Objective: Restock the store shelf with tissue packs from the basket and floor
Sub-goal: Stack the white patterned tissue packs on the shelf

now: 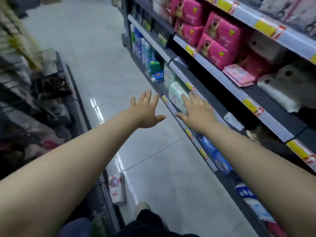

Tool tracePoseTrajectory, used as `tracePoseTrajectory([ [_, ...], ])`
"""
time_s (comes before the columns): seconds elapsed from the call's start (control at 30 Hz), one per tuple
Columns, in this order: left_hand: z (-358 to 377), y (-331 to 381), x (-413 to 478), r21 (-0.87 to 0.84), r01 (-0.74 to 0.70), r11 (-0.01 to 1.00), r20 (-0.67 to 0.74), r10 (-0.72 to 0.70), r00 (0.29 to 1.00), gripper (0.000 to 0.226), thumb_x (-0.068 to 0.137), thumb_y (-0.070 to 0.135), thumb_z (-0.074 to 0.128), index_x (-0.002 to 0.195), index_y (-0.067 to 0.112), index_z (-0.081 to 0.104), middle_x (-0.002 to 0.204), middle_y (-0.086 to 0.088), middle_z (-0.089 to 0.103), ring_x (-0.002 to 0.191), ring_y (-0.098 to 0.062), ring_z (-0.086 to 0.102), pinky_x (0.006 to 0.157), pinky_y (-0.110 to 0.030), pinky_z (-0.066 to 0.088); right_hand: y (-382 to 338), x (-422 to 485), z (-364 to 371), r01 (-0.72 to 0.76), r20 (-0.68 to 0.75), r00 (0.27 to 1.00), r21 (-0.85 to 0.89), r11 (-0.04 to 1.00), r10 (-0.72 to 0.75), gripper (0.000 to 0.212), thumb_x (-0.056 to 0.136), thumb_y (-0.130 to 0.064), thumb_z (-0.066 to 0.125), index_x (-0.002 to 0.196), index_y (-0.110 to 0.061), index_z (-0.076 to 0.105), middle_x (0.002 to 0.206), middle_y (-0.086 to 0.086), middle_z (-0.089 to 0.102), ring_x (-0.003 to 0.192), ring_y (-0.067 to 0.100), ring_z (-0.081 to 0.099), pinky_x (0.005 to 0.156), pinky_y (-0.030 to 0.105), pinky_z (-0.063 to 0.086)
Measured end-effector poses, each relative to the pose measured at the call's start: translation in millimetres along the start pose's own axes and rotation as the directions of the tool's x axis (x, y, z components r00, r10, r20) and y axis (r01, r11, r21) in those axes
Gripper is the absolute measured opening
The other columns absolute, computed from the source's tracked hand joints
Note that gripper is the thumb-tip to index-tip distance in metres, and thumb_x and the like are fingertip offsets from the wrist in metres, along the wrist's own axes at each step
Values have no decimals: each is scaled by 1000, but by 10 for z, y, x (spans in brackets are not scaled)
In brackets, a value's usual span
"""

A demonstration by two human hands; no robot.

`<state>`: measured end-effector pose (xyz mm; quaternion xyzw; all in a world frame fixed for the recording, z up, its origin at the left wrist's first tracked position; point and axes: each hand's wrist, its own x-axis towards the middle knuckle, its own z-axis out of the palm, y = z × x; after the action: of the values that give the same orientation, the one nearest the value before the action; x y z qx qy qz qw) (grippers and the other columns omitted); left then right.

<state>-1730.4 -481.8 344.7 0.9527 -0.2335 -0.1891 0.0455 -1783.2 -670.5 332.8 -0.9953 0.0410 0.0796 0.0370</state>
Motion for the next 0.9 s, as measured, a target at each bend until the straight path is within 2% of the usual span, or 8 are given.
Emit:
tracePoseTrajectory([
  [0.2,729,-1221,-98,-170,301,938,138,-280,950,87,94,61,38,154,21,-11,160,-7,-22,148,-24,-15,119,-51,-2,-1026,600,815,216,200,957,2,976,-212,77,96,-60,34,156,-20,6,163,11,6,150,27,4,119,47,9],
  [0.4,1652,-1974,-251,-319,572,756,296,-493,818,87,94,59,39,154,21,-11,160,-8,-23,148,-23,-18,117,-50,-6,-1861,951,1778,481,377,812,-1,877,-445,74,97,-59,28,156,-20,3,163,11,3,150,27,2,119,48,6],
  [0.67,3271,-2560,-315,-443,812,380,503,-644,576,92,92,64,41,154,21,-12,159,-7,-23,148,-22,-18,118,-48,-7,-2638,1424,3329,704,549,574,46,708,-607,74,98,-57,29,156,-19,2,163,12,4,150,30,3,121,48,7],
  [0.83,4517,-2629,-264,-493,863,108,617,-656,435,91,92,60,46,154,21,-8,161,-8,-19,148,-25,-14,118,-50,1,-2851,1473,4580,803,622,437,55,593,-650,75,97,-60,30,155,-18,7,161,13,11,148,32,11,119,50,15],
  [0.9,5082,-2554,-237,-535,845,-22,664,-629,404,91,92,57,49,155,22,-7,161,-8,-17,149,-27,-12,118,-50,4,-2877,1435,5090,823,665,390,58,564,-637,76,97,-60,29,155,-18,5,162,13,10,149,31,9,120,49,14],
])
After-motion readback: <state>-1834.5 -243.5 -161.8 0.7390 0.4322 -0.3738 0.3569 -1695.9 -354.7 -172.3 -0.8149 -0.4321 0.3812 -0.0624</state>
